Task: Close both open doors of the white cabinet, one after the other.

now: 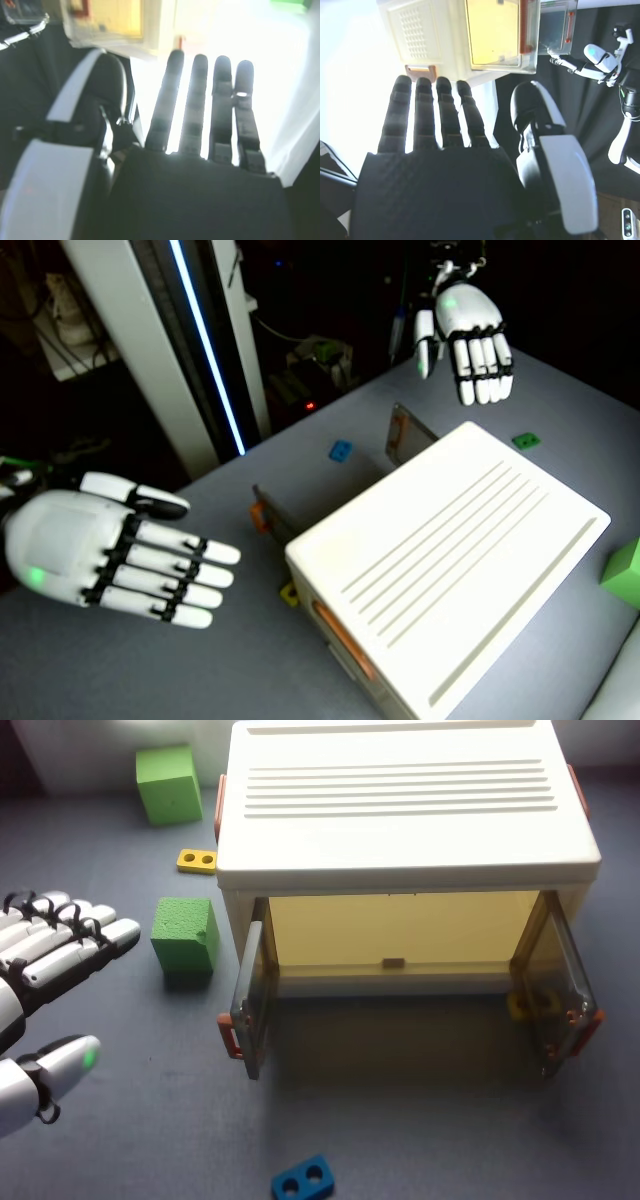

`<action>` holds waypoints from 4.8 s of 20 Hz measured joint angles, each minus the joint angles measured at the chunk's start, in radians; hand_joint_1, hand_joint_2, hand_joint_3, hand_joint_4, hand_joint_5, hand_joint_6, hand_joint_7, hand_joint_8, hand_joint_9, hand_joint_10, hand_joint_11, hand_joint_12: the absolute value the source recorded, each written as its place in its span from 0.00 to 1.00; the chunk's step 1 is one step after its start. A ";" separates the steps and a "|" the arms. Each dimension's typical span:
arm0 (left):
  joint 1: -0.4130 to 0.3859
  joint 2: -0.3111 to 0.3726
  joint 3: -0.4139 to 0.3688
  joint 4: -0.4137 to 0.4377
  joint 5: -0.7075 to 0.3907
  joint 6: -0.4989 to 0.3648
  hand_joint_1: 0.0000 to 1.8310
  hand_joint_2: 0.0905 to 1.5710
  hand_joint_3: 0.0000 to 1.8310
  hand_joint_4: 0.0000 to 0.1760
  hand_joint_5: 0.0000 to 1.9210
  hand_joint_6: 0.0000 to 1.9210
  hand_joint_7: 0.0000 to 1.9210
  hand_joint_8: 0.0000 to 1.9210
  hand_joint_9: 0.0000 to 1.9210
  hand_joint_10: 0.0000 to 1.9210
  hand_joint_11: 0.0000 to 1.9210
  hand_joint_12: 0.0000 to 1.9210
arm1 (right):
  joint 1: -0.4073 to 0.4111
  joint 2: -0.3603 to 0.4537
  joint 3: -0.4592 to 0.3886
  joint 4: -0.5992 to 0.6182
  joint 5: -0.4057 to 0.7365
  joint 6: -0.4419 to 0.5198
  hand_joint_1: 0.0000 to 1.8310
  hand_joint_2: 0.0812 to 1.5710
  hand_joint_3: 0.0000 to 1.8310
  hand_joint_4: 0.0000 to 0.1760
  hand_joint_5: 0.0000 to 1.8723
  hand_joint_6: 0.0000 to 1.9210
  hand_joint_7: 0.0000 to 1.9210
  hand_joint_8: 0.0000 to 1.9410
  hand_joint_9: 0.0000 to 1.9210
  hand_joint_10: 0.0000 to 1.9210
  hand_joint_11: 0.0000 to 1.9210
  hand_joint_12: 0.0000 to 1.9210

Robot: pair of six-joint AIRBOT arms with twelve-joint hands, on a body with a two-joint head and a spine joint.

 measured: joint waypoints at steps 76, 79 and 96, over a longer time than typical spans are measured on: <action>-0.200 -0.113 0.056 0.225 0.197 -0.113 0.00 1.00 0.02 0.00 0.00 0.00 0.00 0.00 0.00 0.00 0.01 0.00 | 0.102 -0.034 0.026 -0.169 -0.076 0.047 0.00 0.89 0.00 0.00 0.00 0.00 0.00 0.00 0.00 0.00 0.00 0.00; -0.133 -0.092 0.034 0.151 0.144 -0.073 0.00 1.00 0.03 0.00 0.01 0.00 0.01 0.00 0.02 0.00 0.00 0.12 | 0.132 -0.043 0.027 -0.201 -0.106 0.046 0.00 0.88 0.00 0.00 0.00 0.00 0.00 0.00 0.00 0.00 0.00 0.00; 0.064 -0.047 -0.027 -0.063 -0.121 -0.013 0.00 0.99 0.00 0.00 0.04 0.00 0.04 0.00 0.07 0.00 0.00 0.25 | 0.285 -0.113 0.065 -0.362 -0.226 0.076 0.00 0.88 0.00 0.00 0.00 0.00 0.00 0.00 0.00 0.00 0.00 0.00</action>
